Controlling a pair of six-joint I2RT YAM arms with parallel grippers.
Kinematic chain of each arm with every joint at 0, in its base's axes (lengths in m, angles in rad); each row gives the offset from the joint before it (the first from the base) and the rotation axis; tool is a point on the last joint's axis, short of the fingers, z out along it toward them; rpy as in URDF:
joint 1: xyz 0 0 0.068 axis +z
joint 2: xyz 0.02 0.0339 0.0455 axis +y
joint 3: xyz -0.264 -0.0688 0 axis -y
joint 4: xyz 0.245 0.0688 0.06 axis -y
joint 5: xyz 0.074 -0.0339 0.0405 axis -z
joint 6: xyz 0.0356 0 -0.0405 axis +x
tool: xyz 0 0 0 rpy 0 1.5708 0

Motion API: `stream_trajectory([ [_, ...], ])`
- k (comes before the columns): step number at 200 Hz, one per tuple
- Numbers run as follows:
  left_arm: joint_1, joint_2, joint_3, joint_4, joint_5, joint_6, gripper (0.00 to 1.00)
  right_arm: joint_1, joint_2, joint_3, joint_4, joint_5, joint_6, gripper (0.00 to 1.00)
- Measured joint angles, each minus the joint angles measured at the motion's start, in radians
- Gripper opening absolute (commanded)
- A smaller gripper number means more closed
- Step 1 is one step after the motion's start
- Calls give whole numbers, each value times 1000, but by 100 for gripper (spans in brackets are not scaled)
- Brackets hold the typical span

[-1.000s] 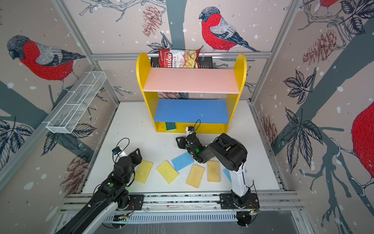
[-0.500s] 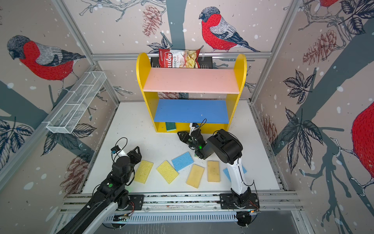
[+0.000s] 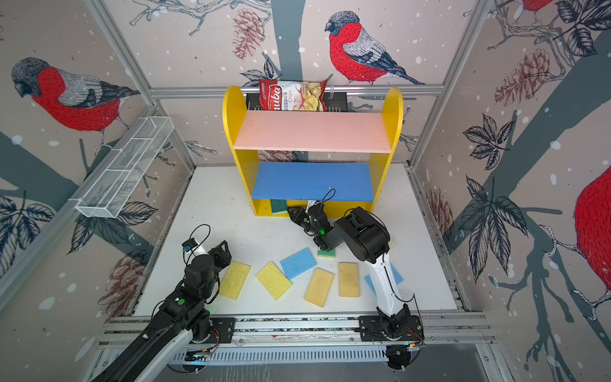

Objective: Arrange cleaning sponges on a shelf
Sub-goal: Rotate the cleaning sponge on the shelf.

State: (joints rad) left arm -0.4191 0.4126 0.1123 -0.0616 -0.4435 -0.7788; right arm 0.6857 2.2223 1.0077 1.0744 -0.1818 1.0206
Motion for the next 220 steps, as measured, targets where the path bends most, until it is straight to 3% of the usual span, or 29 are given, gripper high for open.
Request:
stream_trajectory([
  [71, 8, 19, -2, 26, 6, 1, 53, 8, 56, 87, -45, 7, 6, 27],
  [220, 15, 11, -21, 27, 23, -1, 53, 27, 56, 72, -54, 11, 6, 28],
])
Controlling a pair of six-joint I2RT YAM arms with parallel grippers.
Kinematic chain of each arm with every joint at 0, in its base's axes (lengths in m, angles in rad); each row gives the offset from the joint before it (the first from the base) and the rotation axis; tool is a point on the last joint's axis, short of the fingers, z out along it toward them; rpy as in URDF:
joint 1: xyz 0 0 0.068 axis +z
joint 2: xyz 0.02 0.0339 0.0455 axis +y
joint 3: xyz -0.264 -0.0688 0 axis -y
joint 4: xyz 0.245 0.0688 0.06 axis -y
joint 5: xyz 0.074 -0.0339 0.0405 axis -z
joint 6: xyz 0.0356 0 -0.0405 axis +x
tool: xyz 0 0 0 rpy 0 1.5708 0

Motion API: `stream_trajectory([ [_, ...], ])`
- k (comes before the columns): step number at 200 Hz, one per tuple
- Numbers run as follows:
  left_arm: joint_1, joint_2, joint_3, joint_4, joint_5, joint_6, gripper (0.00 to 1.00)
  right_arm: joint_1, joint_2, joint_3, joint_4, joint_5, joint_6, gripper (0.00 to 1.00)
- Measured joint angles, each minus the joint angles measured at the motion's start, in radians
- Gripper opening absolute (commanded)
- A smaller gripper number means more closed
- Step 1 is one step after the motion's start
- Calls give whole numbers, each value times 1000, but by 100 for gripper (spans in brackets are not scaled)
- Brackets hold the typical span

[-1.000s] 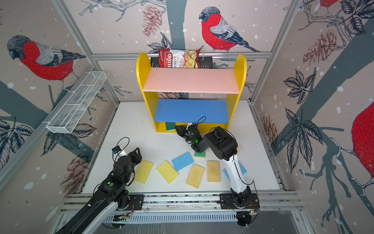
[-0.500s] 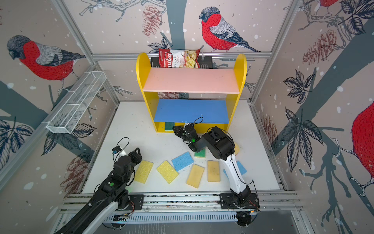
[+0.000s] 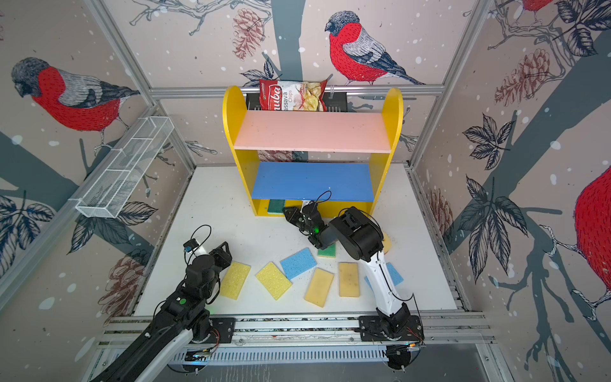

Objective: Arrange cleaning sponges on a shelf
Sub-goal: Rotate the cleaning sponge on the shelf.

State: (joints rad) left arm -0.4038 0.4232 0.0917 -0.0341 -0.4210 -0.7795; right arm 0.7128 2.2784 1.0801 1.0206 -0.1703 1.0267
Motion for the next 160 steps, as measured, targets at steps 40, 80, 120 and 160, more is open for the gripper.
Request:
stream_trajectory([
  [40, 6, 3, 10, -3, -3, 0, 54, 0, -27, -23, -26, -1, 0, 26],
  [80, 15, 8, 18, 4, -5, 1, 54, 38, -44, -47, -43, -6, 0, 26],
  [120, 21, 32, 6, 13, 2, -7, 54, 51, -28, -42, -14, -19, 26, 26],
  [160, 23, 27, -6, 23, 10, -10, 54, 43, -15, -20, -11, -19, 27, 26],
])
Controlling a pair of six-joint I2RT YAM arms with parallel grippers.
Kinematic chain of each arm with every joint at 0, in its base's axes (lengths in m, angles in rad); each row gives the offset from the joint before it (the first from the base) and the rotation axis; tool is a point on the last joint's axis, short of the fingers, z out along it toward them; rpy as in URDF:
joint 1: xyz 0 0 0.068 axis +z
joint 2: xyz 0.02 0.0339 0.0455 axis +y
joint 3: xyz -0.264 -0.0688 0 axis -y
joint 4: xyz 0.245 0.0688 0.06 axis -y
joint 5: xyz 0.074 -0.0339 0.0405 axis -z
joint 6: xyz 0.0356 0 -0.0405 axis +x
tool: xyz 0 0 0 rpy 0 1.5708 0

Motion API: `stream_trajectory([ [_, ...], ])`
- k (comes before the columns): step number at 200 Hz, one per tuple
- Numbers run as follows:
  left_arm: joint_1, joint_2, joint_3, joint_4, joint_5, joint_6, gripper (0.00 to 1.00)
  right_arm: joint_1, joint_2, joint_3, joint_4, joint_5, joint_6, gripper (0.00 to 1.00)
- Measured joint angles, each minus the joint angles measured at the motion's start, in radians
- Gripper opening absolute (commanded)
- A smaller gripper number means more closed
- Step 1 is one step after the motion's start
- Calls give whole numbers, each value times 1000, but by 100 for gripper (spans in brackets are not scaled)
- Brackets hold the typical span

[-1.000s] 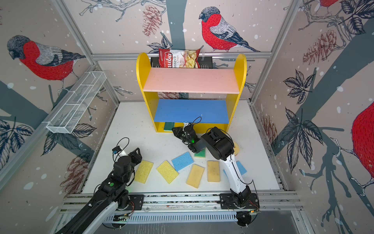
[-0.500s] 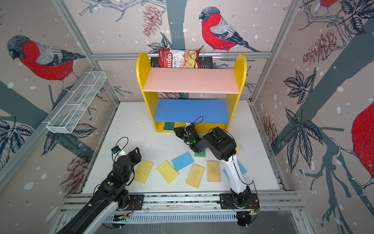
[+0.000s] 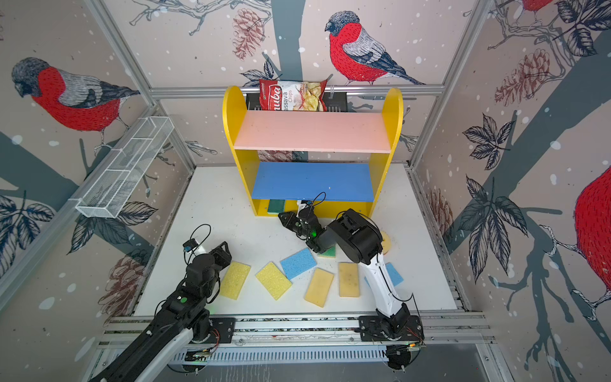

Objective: Arrange cleaning sponges on a shelf
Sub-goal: Rotate the cleaning sponge on the shelf.

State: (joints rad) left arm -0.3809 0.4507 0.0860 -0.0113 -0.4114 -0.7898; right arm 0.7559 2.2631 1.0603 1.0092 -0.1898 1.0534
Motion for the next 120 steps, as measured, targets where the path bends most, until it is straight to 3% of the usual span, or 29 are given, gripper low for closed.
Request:
stream_trajectory([
  [120, 0, -31, -1, 2, 17, -8, 53, -11, 25, -12, 93, 2, 26, 25],
])
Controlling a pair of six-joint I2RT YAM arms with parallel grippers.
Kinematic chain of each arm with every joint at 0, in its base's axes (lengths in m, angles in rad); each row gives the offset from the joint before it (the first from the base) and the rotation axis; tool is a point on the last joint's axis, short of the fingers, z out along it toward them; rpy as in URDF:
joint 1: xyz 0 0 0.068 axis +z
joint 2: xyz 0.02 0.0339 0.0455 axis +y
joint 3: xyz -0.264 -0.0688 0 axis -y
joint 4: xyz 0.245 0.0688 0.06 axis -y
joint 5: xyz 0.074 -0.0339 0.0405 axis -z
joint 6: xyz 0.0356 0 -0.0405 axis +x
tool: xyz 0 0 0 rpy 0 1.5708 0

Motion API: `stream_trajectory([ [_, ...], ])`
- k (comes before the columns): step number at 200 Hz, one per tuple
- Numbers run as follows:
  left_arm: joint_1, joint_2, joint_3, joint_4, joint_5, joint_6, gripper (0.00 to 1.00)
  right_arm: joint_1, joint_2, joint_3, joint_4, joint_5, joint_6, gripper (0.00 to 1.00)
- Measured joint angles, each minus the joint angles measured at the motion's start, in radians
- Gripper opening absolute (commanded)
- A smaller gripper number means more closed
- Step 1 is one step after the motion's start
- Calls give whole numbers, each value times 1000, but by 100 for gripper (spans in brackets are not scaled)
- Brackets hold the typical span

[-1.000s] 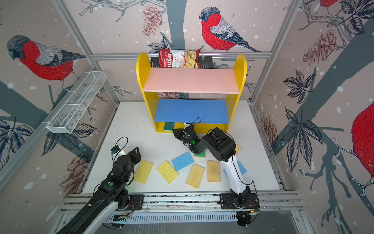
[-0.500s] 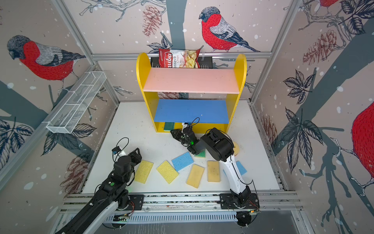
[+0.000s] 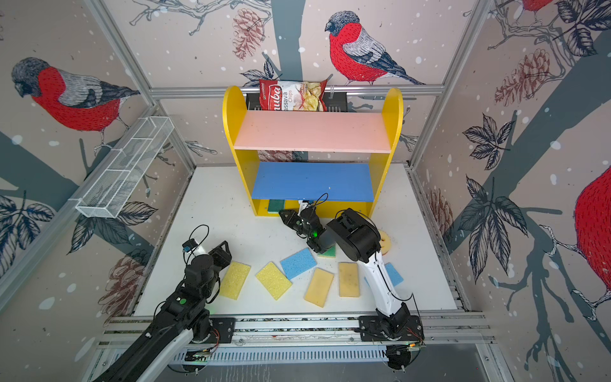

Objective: Arrange cleaning sponges on a shelf
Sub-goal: Rotate the cleaning sponge on the shelf, then pick up the cleaning sponge at the center of the table.

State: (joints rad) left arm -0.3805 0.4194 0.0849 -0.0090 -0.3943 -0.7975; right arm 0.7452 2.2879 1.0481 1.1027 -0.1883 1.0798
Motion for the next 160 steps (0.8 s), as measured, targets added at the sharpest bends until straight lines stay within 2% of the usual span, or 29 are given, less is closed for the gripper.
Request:
stream_trajectory([
  [85, 1, -49, 7, -63, 0, 5, 53, 42, -149, -129, -118, -21, -31, 25],
  [104, 2, -50, 16, -92, 0, 11, 65, 62, -193, -142, -166, -26, -60, 25],
  [145, 6, 27, 59, -171, 24, -12, 71, 132, -301, -131, -348, -9, -187, 32],
  [160, 6, 73, 68, -198, 41, -17, 71, 169, -346, -126, -430, 23, -254, 40],
])
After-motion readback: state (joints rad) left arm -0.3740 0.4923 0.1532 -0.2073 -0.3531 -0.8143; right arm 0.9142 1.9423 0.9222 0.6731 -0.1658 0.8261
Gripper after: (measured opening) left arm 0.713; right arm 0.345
